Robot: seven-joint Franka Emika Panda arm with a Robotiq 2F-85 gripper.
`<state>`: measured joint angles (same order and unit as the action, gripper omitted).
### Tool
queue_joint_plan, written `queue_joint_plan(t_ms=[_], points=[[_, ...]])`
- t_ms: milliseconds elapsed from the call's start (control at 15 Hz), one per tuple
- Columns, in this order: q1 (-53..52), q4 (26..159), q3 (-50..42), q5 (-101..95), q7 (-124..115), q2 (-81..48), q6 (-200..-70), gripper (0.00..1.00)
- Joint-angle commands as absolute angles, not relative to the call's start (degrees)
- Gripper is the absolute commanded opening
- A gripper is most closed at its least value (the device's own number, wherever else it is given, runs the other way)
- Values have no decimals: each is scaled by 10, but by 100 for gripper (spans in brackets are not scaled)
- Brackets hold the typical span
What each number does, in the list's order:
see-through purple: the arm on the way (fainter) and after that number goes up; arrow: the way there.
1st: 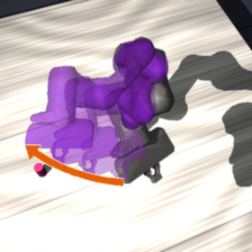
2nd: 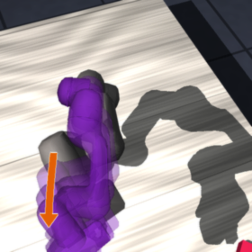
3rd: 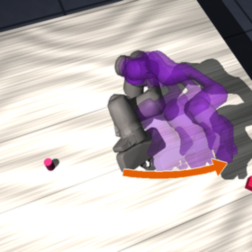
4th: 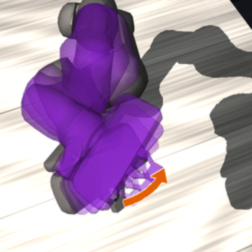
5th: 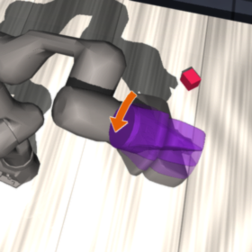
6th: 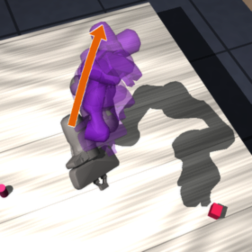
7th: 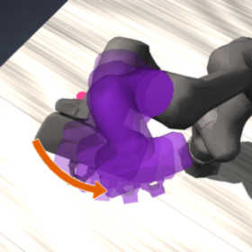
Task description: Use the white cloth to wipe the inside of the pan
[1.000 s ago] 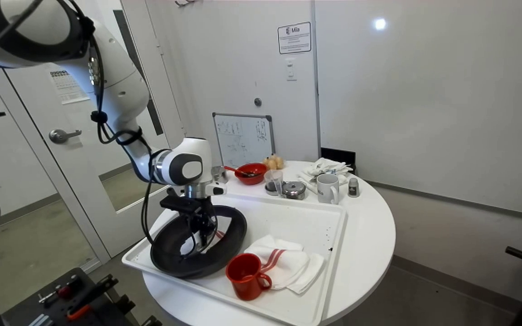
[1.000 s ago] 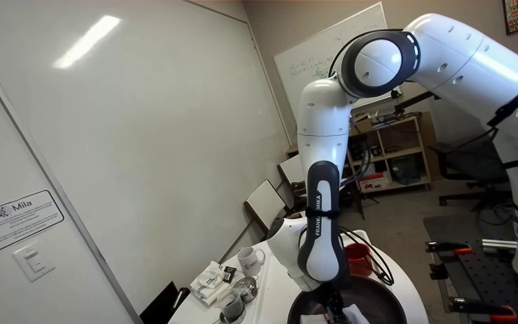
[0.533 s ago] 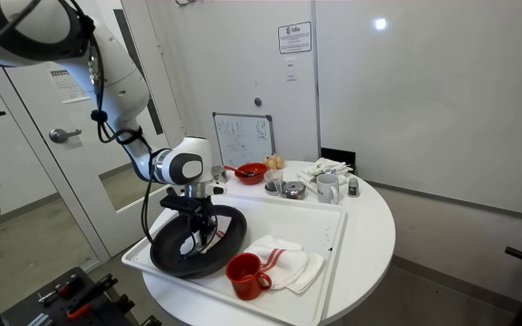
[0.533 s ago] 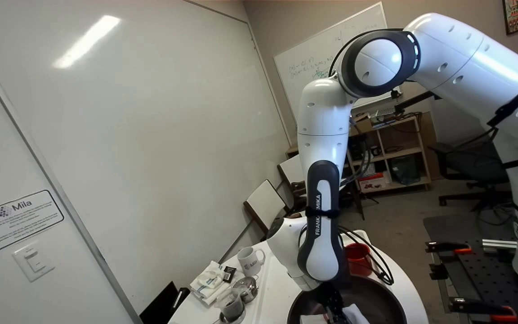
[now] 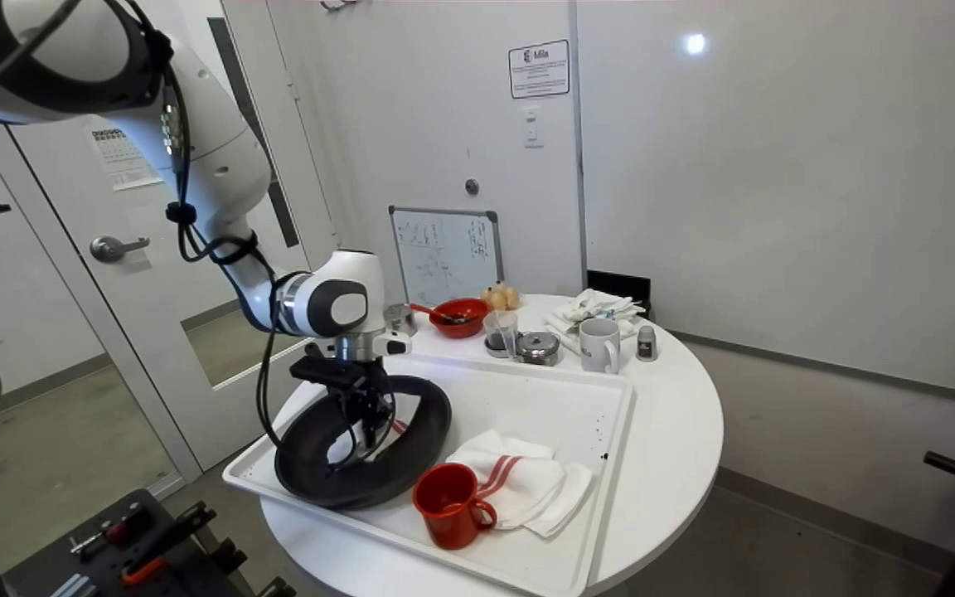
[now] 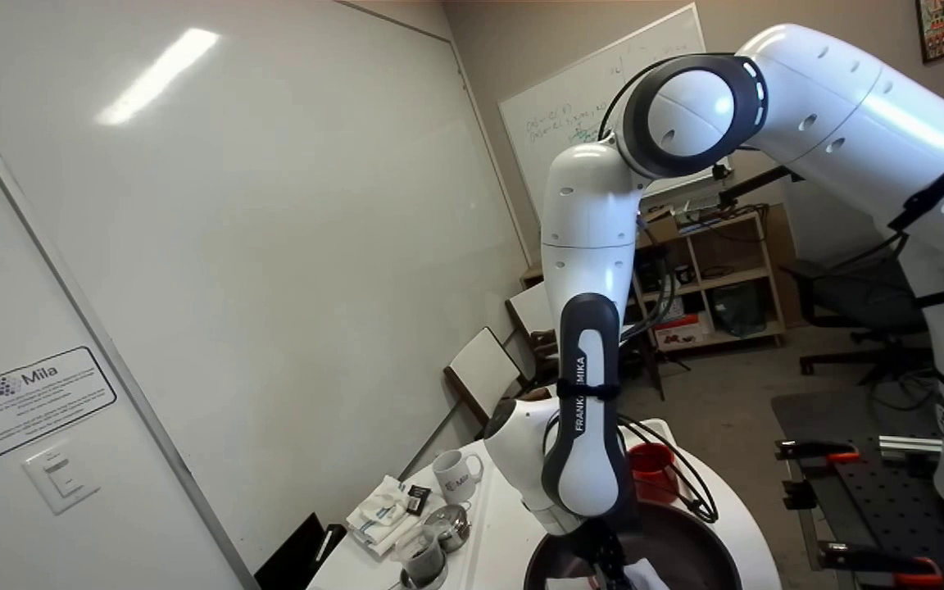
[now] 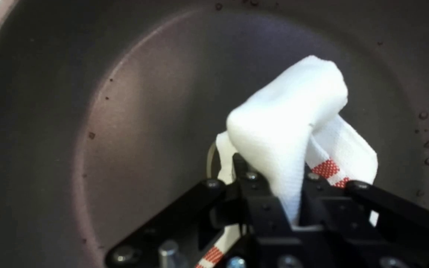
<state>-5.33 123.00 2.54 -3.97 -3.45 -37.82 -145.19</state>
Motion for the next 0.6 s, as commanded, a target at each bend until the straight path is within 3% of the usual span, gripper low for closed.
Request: queue_joint_plan(t_ms=[0, 533], points=[[-88, 1210, 35, -46, -41, -394, -1455, 9], [-132, 1182, 45, -48, -34, -414, -1452, 9]])
